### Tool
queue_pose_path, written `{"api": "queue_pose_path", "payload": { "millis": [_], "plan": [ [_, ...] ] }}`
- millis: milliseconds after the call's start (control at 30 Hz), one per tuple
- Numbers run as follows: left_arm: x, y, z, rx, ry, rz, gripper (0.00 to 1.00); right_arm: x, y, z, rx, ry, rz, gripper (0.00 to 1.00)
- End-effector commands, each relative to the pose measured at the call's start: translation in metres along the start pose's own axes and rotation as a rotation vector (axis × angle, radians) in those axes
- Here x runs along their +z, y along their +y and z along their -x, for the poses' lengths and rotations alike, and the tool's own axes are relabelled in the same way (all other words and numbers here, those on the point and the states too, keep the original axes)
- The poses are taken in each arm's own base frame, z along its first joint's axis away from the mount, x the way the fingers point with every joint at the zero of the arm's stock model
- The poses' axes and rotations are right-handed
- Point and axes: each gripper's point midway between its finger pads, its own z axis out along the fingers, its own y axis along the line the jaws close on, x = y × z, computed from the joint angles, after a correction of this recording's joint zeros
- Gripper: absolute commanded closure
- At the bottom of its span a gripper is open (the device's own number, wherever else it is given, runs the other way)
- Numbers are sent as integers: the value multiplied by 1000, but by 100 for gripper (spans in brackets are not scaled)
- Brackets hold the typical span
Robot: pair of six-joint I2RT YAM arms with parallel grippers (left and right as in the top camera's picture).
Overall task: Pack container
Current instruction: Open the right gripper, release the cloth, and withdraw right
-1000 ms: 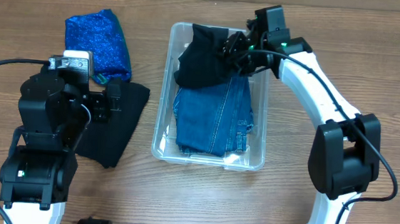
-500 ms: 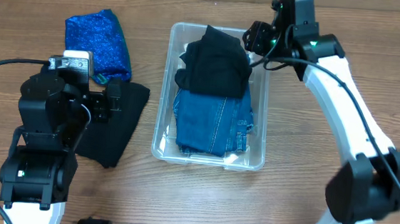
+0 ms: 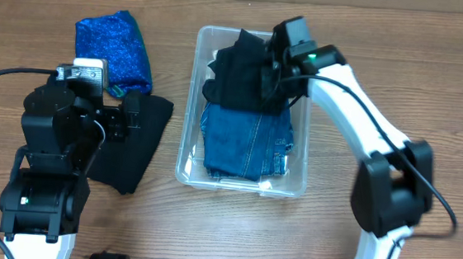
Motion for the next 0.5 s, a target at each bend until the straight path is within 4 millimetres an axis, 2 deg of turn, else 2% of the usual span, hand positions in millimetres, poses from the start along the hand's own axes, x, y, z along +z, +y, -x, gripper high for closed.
{"api": "queue_pose_path", "payload": {
  "millis": [0, 100, 200, 300, 400, 467],
  "plan": [
    [-4, -3, 10, 26, -26, -9, 0, 36, -11, -21, -12, 106, -29, 68],
    [-4, -3, 9, 26, -23, -9, 0, 36, -15, -26, -17, 128, -50, 63],
    [-4, -3, 9, 26, -23, -9, 0, 12, -13, -9, -26, 67, -71, 58],
    [-4, -3, 9, 26, -23, -9, 0, -36, -3, 19, -38, -40, -73, 56],
    [-4, -3, 9, 26, -23, -9, 0, -106, 13, 44, -53, -180, -51, 52],
    [-4, -3, 9, 26, -23, -9, 0, -149, 19, 53, -56, -268, -31, 42]
  ]
}}
